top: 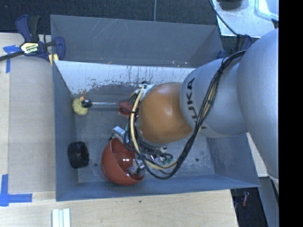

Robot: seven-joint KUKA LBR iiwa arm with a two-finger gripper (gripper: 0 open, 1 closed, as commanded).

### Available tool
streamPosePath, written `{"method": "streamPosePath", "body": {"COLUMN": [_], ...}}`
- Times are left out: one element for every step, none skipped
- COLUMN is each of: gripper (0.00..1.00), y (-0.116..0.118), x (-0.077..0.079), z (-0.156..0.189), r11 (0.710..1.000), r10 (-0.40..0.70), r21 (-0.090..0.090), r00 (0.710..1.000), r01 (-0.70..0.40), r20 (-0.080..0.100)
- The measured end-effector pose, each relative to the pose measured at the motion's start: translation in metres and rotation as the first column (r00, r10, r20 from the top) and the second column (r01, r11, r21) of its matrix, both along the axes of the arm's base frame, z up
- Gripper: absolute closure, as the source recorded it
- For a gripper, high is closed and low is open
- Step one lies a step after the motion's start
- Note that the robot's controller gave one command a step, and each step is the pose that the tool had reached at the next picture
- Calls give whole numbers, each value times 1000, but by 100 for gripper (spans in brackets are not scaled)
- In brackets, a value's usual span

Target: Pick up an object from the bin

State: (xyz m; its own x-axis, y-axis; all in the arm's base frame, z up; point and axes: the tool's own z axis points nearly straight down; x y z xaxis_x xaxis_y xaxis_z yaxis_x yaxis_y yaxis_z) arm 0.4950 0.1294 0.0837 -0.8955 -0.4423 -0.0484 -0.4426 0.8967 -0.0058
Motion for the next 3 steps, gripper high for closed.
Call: {"method": "streamPosePath", "body": {"gripper": [0,0,0], "y": [-12,-13,-5], "x": [-3,-7,3], "z": [21,37,6], "r11": [1000,996,895], "r10": [26,90,445], "r21": [-10,-14,-20], "r00": [999,995,895], "r01": [-26,-91,-445], "r20": [-22,-30,-29]}}
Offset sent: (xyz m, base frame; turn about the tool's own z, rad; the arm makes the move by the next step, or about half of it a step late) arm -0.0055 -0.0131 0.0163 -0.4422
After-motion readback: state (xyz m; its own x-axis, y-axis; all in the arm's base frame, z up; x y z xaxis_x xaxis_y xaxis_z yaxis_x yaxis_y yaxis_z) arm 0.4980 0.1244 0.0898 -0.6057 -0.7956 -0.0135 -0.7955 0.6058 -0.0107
